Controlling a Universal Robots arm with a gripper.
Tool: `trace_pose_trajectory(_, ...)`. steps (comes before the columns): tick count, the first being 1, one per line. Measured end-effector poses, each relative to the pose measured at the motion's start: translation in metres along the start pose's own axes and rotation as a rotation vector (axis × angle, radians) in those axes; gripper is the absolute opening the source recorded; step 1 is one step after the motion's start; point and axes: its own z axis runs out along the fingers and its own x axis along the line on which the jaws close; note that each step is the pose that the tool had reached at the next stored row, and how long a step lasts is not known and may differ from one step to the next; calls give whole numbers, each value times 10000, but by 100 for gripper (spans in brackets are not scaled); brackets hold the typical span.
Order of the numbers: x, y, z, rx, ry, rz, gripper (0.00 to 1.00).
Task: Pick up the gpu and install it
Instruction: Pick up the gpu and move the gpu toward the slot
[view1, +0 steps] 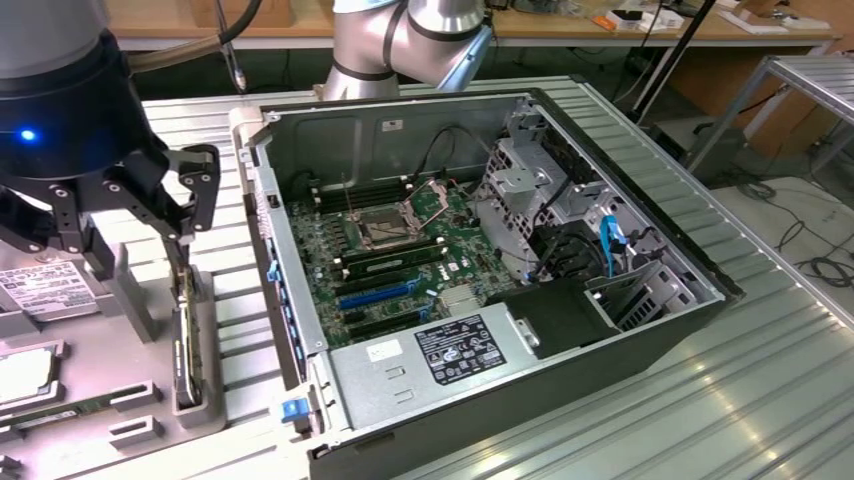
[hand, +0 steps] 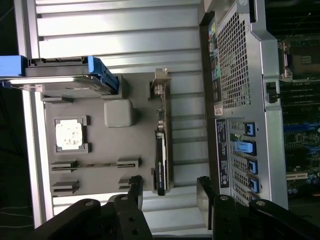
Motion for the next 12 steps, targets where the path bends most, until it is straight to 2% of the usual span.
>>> trace_pose_trajectory(12, 2, -2, 57, -2, -27, 0, 56)
